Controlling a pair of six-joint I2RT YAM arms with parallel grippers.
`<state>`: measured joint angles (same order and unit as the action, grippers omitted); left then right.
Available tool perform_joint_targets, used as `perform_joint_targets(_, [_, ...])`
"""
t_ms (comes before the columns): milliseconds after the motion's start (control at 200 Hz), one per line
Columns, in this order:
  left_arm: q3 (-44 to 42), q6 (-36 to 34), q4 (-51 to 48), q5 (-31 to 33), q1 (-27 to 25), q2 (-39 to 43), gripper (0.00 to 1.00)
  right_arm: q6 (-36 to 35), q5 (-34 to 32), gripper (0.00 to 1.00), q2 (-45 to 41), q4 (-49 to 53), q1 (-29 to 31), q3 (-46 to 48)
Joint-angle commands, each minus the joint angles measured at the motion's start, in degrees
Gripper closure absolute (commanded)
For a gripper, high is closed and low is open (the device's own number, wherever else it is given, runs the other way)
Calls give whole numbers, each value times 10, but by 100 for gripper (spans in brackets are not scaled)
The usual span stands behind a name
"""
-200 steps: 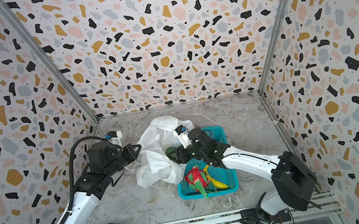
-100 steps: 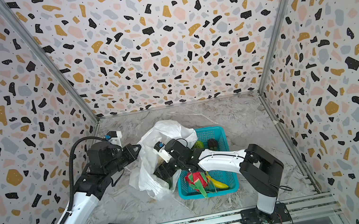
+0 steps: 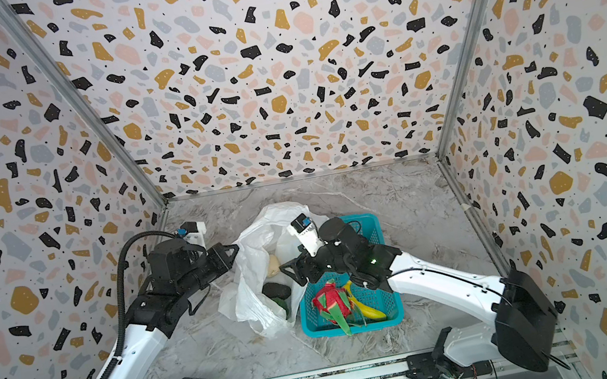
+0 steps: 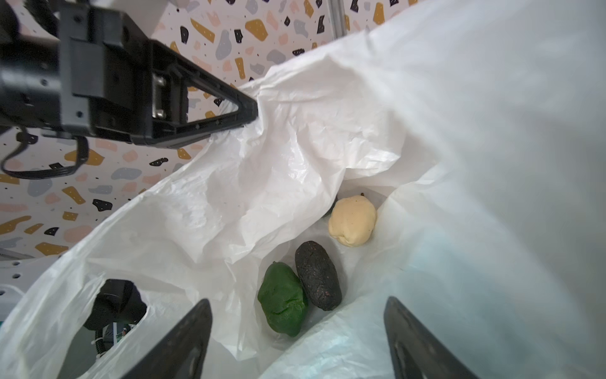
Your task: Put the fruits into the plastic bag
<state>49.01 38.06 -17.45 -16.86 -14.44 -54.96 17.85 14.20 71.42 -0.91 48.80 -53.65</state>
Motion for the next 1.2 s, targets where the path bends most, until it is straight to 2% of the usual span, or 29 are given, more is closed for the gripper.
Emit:
perform_joint_targets(0, [-1, 3, 28, 0, -1, -4, 100, 15, 25, 18, -62, -14, -37, 44])
perform_joint_targets(175, [-3, 4, 30, 1, -1, -4, 100, 69, 31, 19, -130, -43, -131, 113])
perform_joint_targets(370, [-8, 5, 30, 2, 0, 0, 100, 124, -51, 18, -117, -26, -194, 128])
perform_joint_targets(501, [-10, 5, 30, 3, 0, 1, 100, 129, -45, 17, -53, -29, -209, 112])
perform_joint_targets(766, [-8, 2, 26, 5, 0, 4, 100, 108, -4, 17, 136, 11, -209, 10])
perform_joint_targets(1191, [-10, 0, 23, 9, -1, 3, 100, 101, -17, 20, 316, 39, -190, -82])
